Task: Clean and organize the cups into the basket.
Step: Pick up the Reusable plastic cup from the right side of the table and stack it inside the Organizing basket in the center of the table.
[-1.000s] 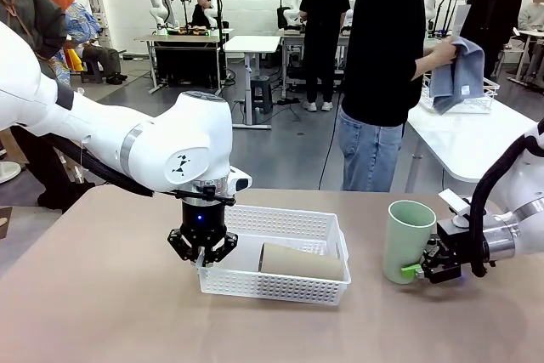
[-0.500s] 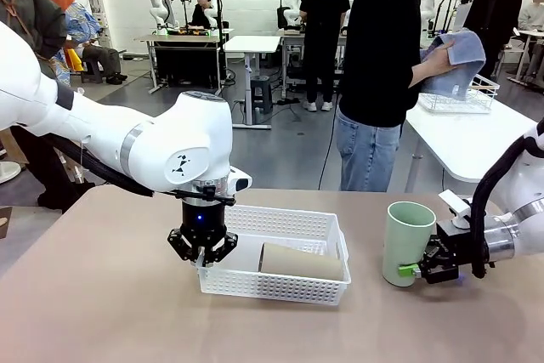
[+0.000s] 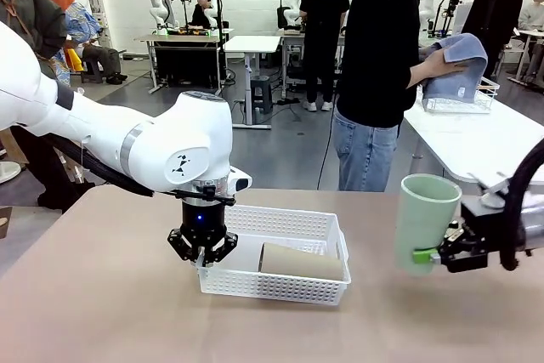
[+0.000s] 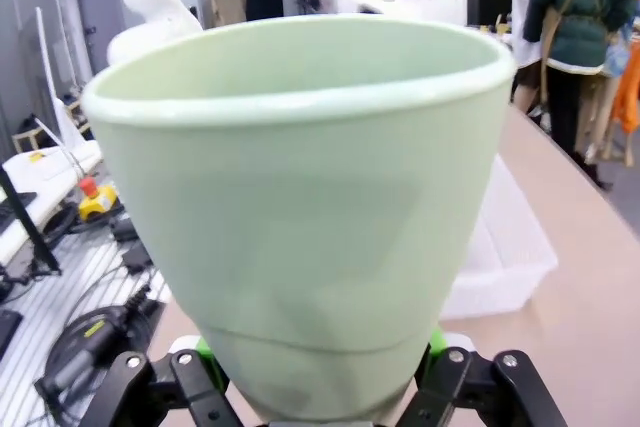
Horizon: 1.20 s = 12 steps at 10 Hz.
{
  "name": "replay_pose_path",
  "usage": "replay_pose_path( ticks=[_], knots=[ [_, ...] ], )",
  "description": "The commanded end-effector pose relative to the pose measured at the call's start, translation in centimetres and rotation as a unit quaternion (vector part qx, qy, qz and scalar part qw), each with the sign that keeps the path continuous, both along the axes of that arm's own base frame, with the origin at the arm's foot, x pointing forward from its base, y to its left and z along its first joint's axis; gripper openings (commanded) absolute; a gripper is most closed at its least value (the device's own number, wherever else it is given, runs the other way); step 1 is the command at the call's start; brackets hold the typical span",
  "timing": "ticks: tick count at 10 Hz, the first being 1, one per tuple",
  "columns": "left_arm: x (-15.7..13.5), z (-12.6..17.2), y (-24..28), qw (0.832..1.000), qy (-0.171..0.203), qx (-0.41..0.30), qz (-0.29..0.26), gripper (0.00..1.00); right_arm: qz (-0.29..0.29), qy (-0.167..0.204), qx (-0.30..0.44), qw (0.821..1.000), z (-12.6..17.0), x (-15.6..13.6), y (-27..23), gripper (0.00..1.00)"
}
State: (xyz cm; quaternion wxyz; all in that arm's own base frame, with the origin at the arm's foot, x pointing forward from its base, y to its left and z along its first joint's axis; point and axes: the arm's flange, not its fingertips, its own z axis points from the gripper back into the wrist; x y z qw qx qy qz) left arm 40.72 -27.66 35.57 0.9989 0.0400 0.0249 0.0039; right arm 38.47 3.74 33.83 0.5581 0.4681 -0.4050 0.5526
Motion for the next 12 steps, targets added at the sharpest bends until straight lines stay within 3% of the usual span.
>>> replay_pose_path(
  ticks=[1, 3, 4, 8, 9, 10, 11, 12],
  knots=[
    [0.0, -0.1, 0.0, 1.0, 0.001, 0.002, -0.001, 0.0, -0.028, -0.026, 0.007, 0.999, 5.2, -2.9, 0.3, 0.22],
    [0.0, -0.1, 0.0, 1.0, 0.001, 0.002, -0.001, 0.0, -0.043, -0.028, 0.012, 0.999, 5.4, -3.0, 0.0, 0.22],
    [0.0, -0.1, 0.0, 1.0, 0.001, 0.002, -0.001, 0.0, -0.014, -0.035, -0.005, 0.999, 5.7, -2.3, 0.0, 0.22],
    [0.0, -0.1, 0.0, 1.0, 0.001, 0.002, -0.001, 0.0, -0.014, -0.035, -0.005, 0.999, 5.7, -2.3, 0.0, 0.22],
    [0.0, -0.1, 0.0, 1.0, 0.001, 0.002, -0.001, 0.0, -0.017, -0.03, -0.007, 0.999, 5.9, -2.2, -0.1, 0.8],
    [0.0, -0.1, 0.0, 1.0, 0.001, 0.002, -0.001, 0.0, -0.012, -0.091, -0.09, 0.992, 8.9, -2.9, 2.1, 0.8],
    [0.0, -0.1, 0.0, 1.0, 0.001, 0.002, -0.001, 0.0, -0.006, -0.108, -0.148, 0.983, 10.4, -2.5, 4.3, 0.8],
    [0.0, -0.1, 0.0, 1.0, 0.001, 0.002, -0.001, 0.0, 0.01, -0.092, -0.18, 0.979, 11.2, -1.5, 6.3, 0.8]
  ],
)
